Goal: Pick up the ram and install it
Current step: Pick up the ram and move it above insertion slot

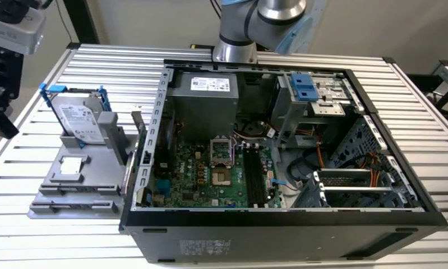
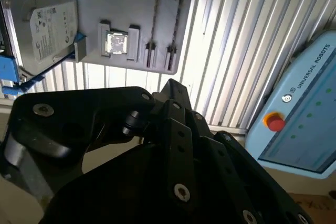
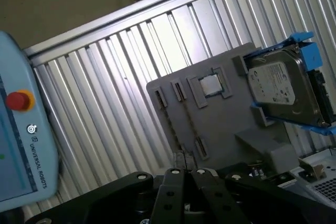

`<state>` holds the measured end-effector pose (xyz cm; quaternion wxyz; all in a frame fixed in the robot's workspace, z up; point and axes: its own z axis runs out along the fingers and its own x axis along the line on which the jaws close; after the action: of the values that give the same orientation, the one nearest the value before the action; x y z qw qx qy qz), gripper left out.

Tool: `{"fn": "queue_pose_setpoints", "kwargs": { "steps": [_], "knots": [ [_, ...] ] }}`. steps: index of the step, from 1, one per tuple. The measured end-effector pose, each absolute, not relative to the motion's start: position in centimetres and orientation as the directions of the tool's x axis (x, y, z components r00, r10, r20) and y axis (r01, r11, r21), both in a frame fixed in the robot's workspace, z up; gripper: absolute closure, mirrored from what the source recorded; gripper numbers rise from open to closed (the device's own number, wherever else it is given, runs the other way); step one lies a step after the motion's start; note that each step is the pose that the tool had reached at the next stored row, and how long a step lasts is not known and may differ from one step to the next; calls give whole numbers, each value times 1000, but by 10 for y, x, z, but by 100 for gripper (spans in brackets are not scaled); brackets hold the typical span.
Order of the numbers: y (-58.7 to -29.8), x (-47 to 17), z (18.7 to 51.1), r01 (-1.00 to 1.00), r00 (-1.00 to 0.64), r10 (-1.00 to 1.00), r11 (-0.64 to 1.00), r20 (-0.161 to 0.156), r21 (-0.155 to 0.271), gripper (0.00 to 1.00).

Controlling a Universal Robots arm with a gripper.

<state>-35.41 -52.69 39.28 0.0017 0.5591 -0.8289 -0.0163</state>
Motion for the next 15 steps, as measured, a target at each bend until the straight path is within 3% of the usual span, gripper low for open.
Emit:
{"fn": "queue_pose_setpoints", "kwargs": {
  "steps": [15],
  "knots": [
    [-527, -354, 393, -991, -134, -991, 134, -15, -8, 100]
  ]
}}
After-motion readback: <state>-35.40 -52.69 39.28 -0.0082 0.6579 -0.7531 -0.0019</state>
